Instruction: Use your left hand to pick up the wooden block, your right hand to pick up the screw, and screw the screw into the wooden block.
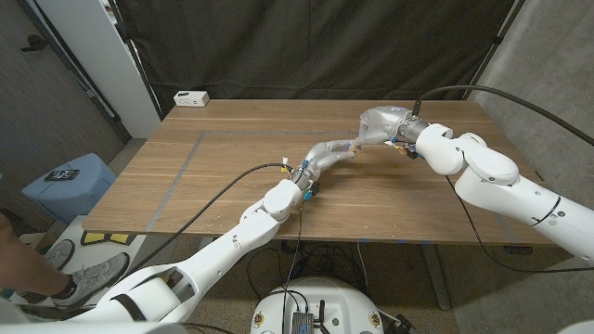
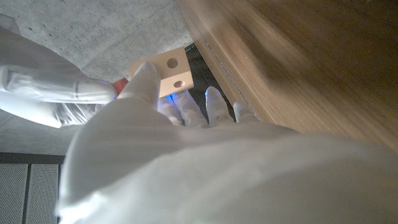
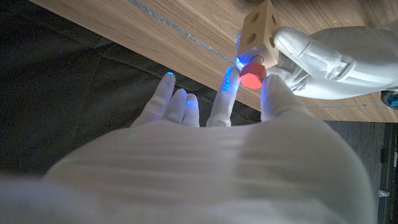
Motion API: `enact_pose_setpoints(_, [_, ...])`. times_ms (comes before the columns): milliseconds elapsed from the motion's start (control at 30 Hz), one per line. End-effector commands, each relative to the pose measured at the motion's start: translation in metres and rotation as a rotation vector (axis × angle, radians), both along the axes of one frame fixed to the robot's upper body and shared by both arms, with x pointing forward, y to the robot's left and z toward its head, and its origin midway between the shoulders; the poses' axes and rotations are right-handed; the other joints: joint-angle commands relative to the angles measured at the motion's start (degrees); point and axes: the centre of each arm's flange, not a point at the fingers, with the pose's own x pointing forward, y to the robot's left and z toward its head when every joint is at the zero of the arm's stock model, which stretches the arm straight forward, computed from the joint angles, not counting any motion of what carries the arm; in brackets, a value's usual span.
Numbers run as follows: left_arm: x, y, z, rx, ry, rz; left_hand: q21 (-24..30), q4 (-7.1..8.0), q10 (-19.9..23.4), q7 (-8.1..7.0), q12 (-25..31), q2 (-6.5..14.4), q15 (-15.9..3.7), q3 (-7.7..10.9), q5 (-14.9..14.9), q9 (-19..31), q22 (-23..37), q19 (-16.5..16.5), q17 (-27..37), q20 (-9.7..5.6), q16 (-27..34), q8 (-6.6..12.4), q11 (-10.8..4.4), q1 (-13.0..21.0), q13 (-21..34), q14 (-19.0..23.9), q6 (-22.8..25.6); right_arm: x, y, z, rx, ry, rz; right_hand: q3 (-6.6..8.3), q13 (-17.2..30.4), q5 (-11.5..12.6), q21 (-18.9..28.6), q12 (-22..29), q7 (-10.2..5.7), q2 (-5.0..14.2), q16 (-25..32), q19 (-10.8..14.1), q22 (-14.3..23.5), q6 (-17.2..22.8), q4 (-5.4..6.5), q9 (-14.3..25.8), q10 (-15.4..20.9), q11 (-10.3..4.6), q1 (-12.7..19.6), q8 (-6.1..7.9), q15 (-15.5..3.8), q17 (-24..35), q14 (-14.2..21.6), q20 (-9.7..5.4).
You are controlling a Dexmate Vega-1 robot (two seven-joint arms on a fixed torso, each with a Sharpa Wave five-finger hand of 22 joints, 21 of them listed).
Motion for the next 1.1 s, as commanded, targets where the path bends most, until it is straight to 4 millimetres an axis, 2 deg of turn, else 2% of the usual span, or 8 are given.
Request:
enact_pose_setpoints(33, [-0.0013,-0.0006,-0.0006,0.003,0.0,-0.004,0.53,-0.12,0.41,0.08,0.3,0.63,-3.88,0.44,0.45,-0.07,0.17,0.03,0.17,0.53,0.13,0.48,-0.35,0.1,0.05,0.0,0.45,-0.0021,0.001,-0.0004,0.006,-0.007,0.005,0.75,0.11,0.09,0.49,0.35,-0.22,0.04,0.37,0.72,0.21,1.33,-0.06,0.45,0.67,-0.13,0.87,0.82,-0.39,0.2,0.75,-0.05])
enact_pose_setpoints(500, [-0.0035,-0.0003,-0.0021,0.001,0.001,-0.002,0.54,-0.07,0.44,0.09,0.32,0.68,-3.82,0.48,0.46,-0.07,0.17,0.05,0.17,0.57,0.14,0.45,-0.34,0.02,0.04,0.06,0.39,-0.003,0.0027,-0.0023,0.018,-0.009,0.008,1.4,0.15,0.02,0.5,0.41,-0.47,0.05,0.47,1.21,0.21,3.32,-0.12,1.16,0.99,-0.73,1.54,2.25,-0.83,0.3,1.34,-0.47])
enact_pose_setpoints(833, [-0.0059,0.0006,-0.0042,-0.003,0.001,0.001,0.56,-0.09,0.44,0.09,0.33,0.73,-3.8,0.51,0.48,-0.07,0.18,0.09,0.18,0.52,0.14,0.44,-0.34,0.06,0.05,0.02,0.37,-0.0039,0.0043,-0.0037,0.034,-0.022,0.005,1.8,0.17,-0.07,0.75,0.95,-0.62,0.15,0.82,2.39,0.21,5.72,0.02,1.84,2.58,-1.57,1.8,3.84,-1.69,0.46,2.45,-1.2])
enact_pose_setpoints(1100, [-0.0079,0.001,-0.0054,-0.004,0.0,0.001,0.57,-0.04,0.53,0.17,0.37,0.75,-3.77,0.51,0.49,-0.07,0.18,0.14,0.18,0.52,0.15,0.46,-0.34,-0.02,0.06,0.04,0.4,-0.0047,0.0068,-0.0049,0.036,-0.034,-0.002,1.72,0.14,-0.19,0.84,1.33,-0.59,0.19,1.1,3.13,0.21,7.48,0.12,1.54,3.76,-2.19,1.91,4.49,-2.34,0.56,3.21,-1.61])
